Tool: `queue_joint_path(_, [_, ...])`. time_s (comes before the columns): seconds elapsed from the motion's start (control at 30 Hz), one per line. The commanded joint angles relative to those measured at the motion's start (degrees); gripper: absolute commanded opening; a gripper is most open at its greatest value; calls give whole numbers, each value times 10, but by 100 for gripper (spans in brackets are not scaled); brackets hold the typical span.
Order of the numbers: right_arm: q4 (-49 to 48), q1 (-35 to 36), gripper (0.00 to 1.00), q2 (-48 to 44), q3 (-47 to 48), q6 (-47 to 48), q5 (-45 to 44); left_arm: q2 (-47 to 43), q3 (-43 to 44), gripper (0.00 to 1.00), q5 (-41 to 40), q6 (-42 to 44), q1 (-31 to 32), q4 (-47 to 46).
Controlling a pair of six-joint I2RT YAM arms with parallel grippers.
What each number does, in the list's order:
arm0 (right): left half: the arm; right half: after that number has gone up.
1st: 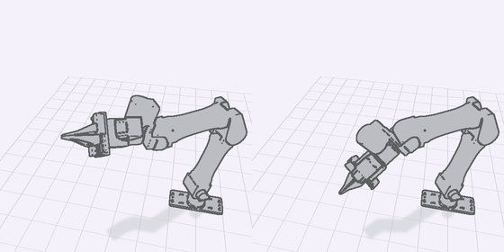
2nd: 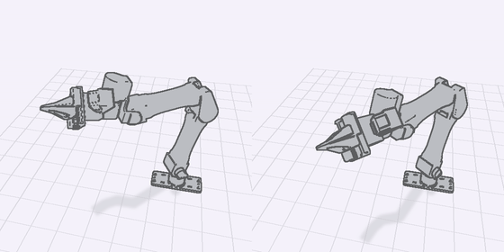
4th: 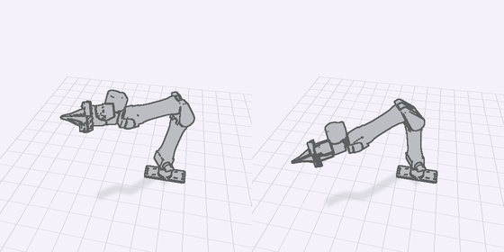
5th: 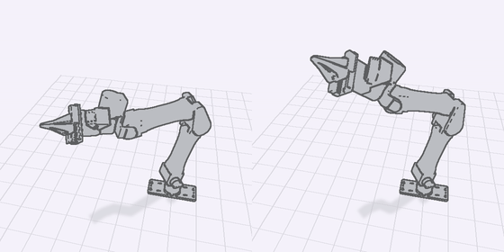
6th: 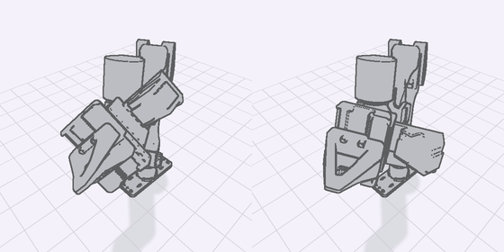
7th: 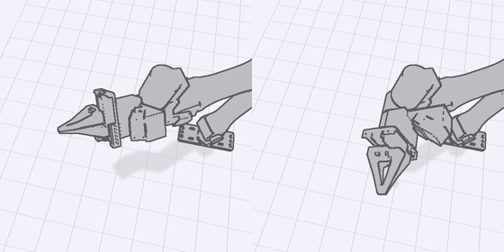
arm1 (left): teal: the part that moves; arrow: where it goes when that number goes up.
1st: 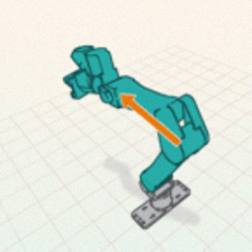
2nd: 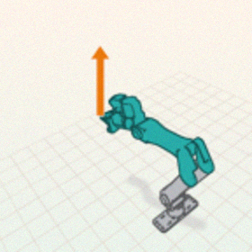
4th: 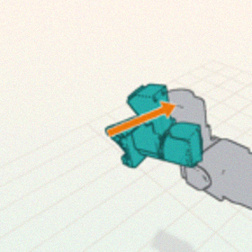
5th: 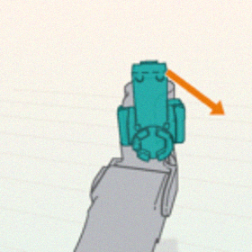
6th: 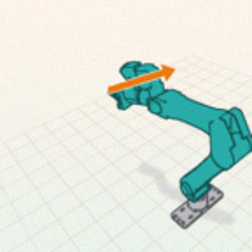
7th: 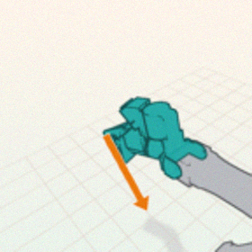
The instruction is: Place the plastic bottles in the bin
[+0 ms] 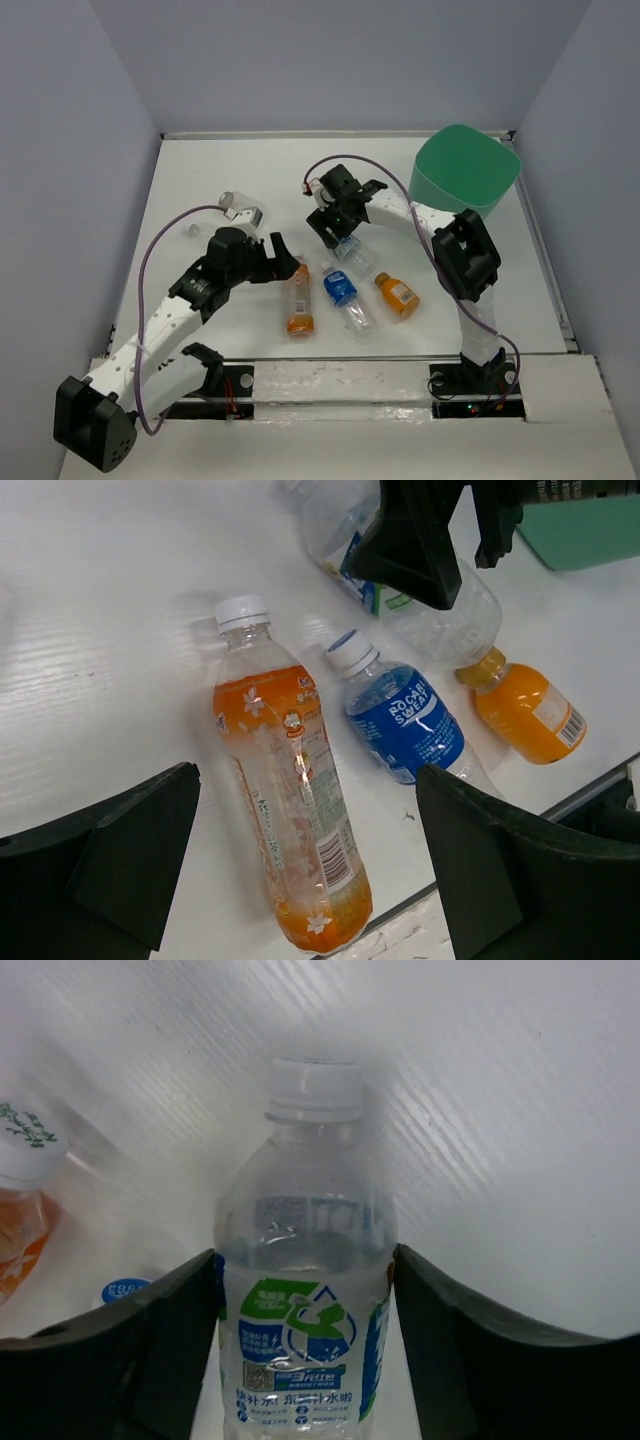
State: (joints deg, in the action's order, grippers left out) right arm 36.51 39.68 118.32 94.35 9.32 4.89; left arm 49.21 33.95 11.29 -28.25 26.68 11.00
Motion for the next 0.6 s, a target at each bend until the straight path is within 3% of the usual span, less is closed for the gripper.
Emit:
queue_joint_path(0.0, [-8, -1, 62, -6, 38, 10, -23, 8, 12, 99, -91, -36, 46, 12])
queue_joint_path(0.1, [-15, -1, 49, -24, 44, 6, -35, 25, 5, 99, -133, -52, 71, 6])
queue_joint_path(0.3, [-26, -1, 38, -103, 64, -14, -56, 68, 2, 99, -160, -67, 81, -19])
queue_joint_path(0.57, [-149, -7, 37, -331, 59, -48, -196, 162, 6, 99, -145, -77, 89, -93])
